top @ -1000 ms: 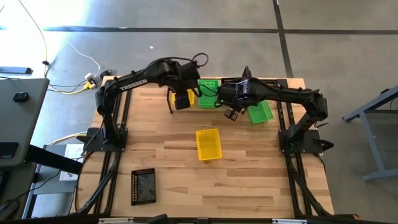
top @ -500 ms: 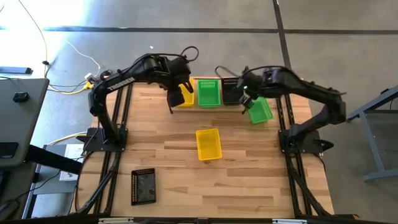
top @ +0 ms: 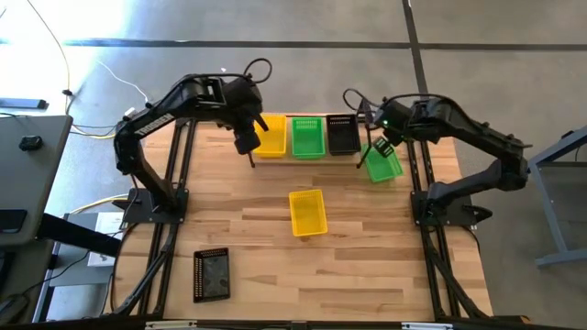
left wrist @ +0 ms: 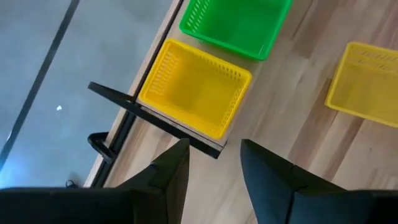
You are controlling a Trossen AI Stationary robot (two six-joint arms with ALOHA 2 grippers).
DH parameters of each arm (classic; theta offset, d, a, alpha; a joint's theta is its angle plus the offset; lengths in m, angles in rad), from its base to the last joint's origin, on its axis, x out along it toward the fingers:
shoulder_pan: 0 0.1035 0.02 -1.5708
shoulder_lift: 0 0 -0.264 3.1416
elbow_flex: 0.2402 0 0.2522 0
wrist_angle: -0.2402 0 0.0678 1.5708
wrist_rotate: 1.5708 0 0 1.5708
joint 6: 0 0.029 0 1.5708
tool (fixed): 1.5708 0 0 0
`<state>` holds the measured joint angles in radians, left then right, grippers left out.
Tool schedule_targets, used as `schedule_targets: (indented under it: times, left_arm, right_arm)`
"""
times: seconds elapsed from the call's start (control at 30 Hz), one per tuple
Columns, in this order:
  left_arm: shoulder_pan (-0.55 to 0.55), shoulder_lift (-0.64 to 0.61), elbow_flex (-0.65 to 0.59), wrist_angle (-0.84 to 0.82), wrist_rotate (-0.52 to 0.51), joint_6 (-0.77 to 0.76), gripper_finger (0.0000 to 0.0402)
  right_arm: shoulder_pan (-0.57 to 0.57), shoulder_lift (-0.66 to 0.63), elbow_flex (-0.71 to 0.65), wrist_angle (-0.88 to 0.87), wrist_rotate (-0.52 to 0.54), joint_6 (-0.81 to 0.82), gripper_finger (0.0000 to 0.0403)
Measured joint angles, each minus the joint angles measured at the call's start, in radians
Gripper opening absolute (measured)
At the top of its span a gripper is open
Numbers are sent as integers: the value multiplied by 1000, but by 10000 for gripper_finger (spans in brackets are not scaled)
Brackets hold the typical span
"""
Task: Stack baskets on shelf by color
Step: Stack the green bin on top of the green bins on the shelf
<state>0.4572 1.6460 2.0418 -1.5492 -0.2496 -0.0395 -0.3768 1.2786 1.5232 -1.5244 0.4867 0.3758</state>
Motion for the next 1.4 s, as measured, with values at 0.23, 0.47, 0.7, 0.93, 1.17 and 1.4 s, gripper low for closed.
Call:
schedule_targets:
  times: [0.23, 0.47, 0.7, 0.93, 1.17, 1.4]
  left_arm:
    - [1, -32, 0, 5, -8, -19, 133]
    - [1, -32, 0, 11, -8, -20, 133]
    - [1, -32, 0, 4, -6, -21, 133]
    - [-1, -32, 0, -4, -5, -20, 133]
    - [-1, -39, -1, -22, -5, -34, 133]
    - [-23, -54, -1, -22, -13, -28, 133]
  right_arm:
    - [-10, -134, -229, 85, -51, 7, 96]
    - [-10, -223, -354, 165, -287, -106, 96]
    - [-9, -234, -439, 176, -425, -335, 96]
    - [19, -234, -508, 197, -487, -485, 96]
    - [68, -234, -571, 228, -490, -549, 126]
    - [111, -231, -645, 328, -435, -533, 153]
